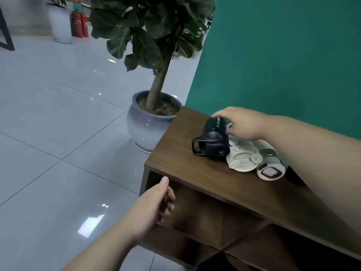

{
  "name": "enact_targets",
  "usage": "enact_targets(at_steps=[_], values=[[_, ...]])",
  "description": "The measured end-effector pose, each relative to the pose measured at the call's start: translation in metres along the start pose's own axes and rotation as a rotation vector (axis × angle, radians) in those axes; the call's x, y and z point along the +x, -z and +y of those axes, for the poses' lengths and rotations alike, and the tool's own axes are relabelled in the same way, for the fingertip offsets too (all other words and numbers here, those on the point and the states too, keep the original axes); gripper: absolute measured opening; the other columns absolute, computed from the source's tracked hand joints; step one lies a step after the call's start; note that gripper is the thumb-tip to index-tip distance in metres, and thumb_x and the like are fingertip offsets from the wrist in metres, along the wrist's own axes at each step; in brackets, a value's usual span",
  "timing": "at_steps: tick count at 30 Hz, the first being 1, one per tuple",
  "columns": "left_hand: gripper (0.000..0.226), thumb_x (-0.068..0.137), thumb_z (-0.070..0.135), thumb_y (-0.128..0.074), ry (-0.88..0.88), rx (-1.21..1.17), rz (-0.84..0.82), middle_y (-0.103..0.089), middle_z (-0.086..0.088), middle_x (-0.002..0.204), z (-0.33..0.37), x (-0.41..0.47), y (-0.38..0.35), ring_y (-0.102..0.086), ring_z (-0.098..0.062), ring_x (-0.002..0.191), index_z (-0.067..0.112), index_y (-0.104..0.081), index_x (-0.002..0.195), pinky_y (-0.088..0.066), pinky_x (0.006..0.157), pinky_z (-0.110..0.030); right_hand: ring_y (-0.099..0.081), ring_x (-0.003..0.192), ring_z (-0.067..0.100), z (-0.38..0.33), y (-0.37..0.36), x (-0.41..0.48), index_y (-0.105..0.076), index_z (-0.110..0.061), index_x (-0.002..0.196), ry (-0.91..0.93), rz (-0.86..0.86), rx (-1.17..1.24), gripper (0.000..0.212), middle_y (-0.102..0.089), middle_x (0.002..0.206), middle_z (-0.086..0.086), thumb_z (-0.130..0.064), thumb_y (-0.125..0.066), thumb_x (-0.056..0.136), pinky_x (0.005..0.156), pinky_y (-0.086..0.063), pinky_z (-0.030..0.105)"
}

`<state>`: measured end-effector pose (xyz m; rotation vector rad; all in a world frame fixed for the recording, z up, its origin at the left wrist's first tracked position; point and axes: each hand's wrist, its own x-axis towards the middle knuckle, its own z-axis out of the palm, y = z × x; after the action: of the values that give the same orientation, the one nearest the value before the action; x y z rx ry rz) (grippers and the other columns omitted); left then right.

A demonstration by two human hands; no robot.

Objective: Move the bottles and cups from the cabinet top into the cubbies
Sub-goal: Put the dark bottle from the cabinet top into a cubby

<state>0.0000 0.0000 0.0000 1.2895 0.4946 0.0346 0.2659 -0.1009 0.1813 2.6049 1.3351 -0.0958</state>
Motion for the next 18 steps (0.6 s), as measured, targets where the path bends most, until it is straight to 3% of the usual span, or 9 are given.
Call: enact_targets(at_steps=[4,8,13,15,18], values=[[0.055,0.105,0.058,-0.036,0.011,0.068,0.025,-0.062,0.003,0.067,-0.014,0.008,0.003,-0.053,-0.013,0.059,0.017,-0.062,0.079,-0.043,0.062,-0.030,-0.036,0.138,0.021,-0.002,0.001,0.025,-0.041,-0.047,0.142,0.096,-0.170,-0.237,0.079,-0.044,0.147,-0.008,-0.004,-0.063,0.079,0.105,-0.041,0.049],[0.052,0.105,0.056,-0.038,0.002,0.081,-0.004,-0.063,0.002,0.069,-0.015,0.005,0.001,-0.054,-0.016,0.064,0.018,-0.063,0.080,-0.043,0.063,-0.029,-0.029,0.141,0.022,-0.013,0.000,0.036,-0.035,-0.044,0.147,0.193,-0.265,-0.408,0.093,-0.037,0.152,-0.006,-0.006,-0.074,0.071,0.106,-0.040,0.050],[0.053,0.106,0.055,-0.035,-0.017,0.156,0.042,-0.059,0.006,0.062,-0.014,-0.001,0.008,-0.054,-0.013,0.061,0.017,-0.061,0.080,-0.044,0.059,-0.023,-0.041,0.133,0.020,-0.030,-0.004,0.037,-0.042,-0.044,0.135,0.322,-0.216,-0.341,0.093,-0.048,0.141,-0.012,-0.024,-0.090,0.058,0.100,-0.045,0.048],[0.054,0.107,0.055,-0.034,-0.016,0.159,0.043,-0.059,0.006,0.063,-0.014,-0.003,0.012,-0.055,-0.013,0.061,0.017,-0.061,0.080,-0.044,0.062,-0.026,-0.047,0.123,0.019,-0.040,-0.005,0.030,-0.045,-0.046,0.126,0.346,-0.169,-0.287,0.085,-0.054,0.131,-0.013,-0.032,-0.089,0.054,0.094,-0.048,0.045],[0.047,0.108,0.049,-0.040,-0.041,0.188,0.068,-0.058,0.004,0.065,-0.012,-0.009,0.018,-0.055,-0.015,0.064,0.015,-0.059,0.081,-0.043,0.064,-0.030,-0.049,0.118,0.020,-0.063,-0.012,0.009,-0.044,-0.044,0.128,0.392,-0.067,-0.227,0.083,-0.054,0.128,-0.012,-0.042,-0.083,0.055,0.091,-0.049,0.042]])
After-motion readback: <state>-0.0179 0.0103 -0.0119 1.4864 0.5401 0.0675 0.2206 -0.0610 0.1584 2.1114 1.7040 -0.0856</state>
